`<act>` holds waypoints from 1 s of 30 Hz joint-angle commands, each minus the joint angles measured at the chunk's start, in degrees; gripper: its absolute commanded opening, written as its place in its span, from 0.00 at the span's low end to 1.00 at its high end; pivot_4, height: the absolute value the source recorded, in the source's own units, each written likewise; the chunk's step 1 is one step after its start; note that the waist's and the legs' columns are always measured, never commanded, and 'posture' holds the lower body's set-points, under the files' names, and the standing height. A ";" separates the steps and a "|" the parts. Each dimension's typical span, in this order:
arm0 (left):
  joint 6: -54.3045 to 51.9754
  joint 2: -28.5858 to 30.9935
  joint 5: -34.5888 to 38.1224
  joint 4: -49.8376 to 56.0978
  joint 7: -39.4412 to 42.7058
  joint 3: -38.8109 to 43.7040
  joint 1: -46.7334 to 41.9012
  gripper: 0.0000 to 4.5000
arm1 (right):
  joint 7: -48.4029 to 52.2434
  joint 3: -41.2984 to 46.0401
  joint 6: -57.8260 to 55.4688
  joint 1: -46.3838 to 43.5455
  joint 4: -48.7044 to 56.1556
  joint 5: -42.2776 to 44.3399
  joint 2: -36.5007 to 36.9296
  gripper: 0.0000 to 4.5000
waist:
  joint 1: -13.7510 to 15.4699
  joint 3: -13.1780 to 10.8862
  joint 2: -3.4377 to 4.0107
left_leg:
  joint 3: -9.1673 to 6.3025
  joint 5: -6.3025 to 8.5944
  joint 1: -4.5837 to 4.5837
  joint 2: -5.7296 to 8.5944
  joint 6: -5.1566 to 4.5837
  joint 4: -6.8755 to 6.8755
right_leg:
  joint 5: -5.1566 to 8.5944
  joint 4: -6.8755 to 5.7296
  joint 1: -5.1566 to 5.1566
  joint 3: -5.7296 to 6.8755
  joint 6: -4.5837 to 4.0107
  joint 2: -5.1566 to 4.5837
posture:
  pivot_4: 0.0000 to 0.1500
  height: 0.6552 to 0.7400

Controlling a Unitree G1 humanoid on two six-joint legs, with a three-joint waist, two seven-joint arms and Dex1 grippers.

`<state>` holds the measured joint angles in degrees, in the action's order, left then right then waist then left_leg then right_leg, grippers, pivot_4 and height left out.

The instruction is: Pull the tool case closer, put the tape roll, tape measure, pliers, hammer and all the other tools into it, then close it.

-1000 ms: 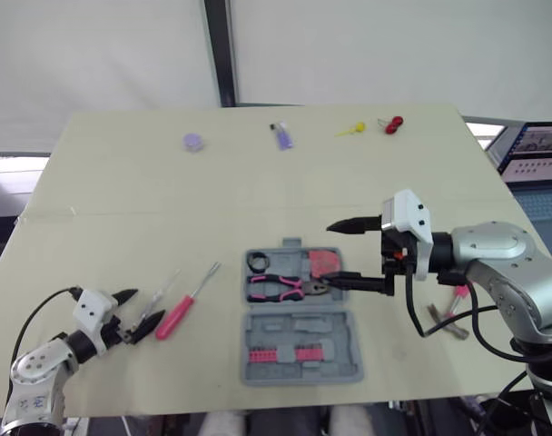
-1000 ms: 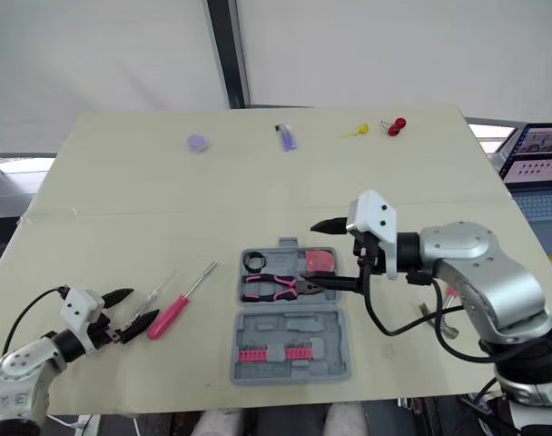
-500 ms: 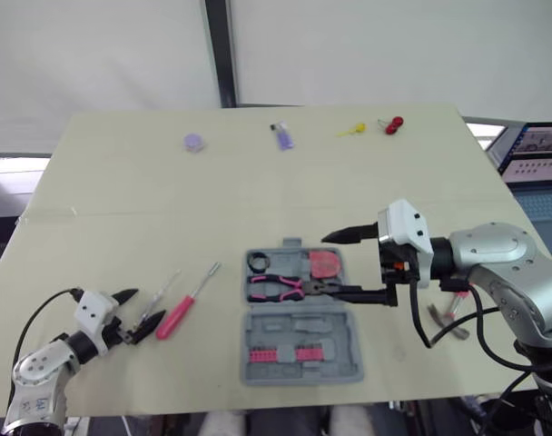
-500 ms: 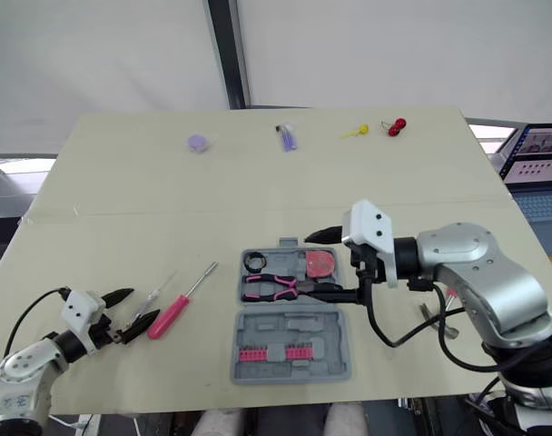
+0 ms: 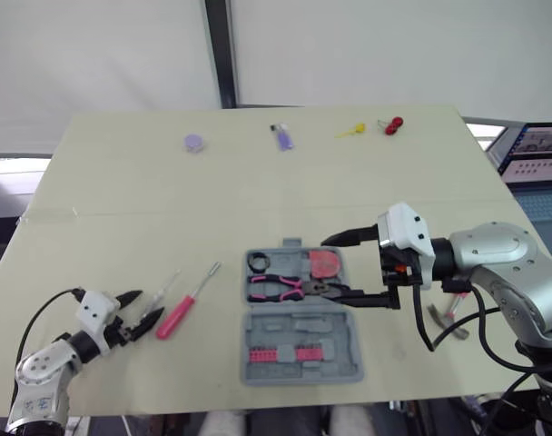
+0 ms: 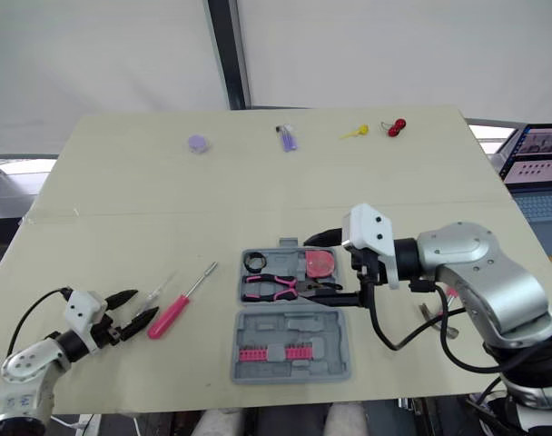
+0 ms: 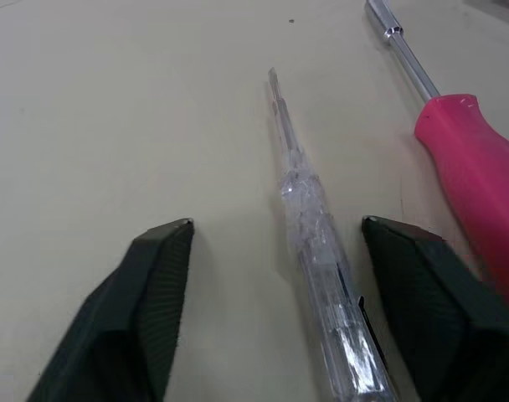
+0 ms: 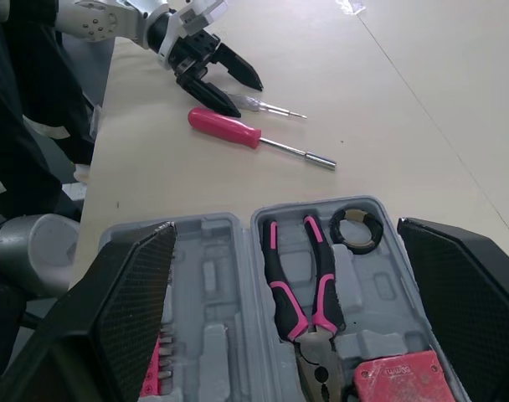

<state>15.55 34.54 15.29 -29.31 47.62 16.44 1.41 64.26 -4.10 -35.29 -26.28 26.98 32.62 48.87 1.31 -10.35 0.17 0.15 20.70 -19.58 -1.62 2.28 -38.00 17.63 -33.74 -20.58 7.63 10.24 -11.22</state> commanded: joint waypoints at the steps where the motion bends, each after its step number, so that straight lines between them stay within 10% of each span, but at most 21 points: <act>1: -0.41 -0.12 -1.07 -2.83 -1.00 -0.22 0.91 0.42 | 0.76 0.18 0.95 -0.18 2.16 -0.18 0.94 1.00 | -0.03 0.00 0.00 | 0.03 0.00 0.02 0.00 0.00 0.01 | 0.00 0.00 0.00 0.00 0.00 0.00 | 1.00 1.00; 5: 0.04 -0.18 -1.09 -3.62 -0.99 -0.23 0.63 0.01 | 0.86 0.11 1.10 -0.27 1.99 -0.25 0.97 1.00 | -0.08 0.00 0.00 | 0.10 0.00 0.08 0.00 0.00 0.05 | 0.00 0.01 0.00 0.00 0.00 -0.01 | 1.00 1.00; 22: 0.96 0.41 0.10 -3.36 -1.30 0.81 0.12 0.01 | 1.36 0.62 1.74 -0.64 1.12 -0.11 0.32 1.00 | -0.13 0.00 0.00 | 0.17 0.00 0.14 -0.03 0.00 0.08 | 0.00 0.01 0.00 -0.03 0.00 -0.01 | 1.00 1.00; 30: -9.10 6.30 8.13 14.97 3.85 3.39 -1.26 0.01 | 1.30 2.00 1.16 0.33 0.96 0.64 0.92 1.00 | 0.03 -0.08 -0.17 | 0.15 0.01 0.06 -0.05 0.00 0.07 | 0.00 0.02 -0.03 -0.01 0.00 -0.01 | 1.00 1.00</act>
<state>8.84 38.36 19.85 -20.78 49.15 17.83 0.82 64.92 -4.06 -34.80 -26.21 26.84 32.20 49.04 1.34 -10.43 0.00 0.28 20.71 -19.54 -1.68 2.28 -37.94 17.63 -33.73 -20.62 7.63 10.24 -11.23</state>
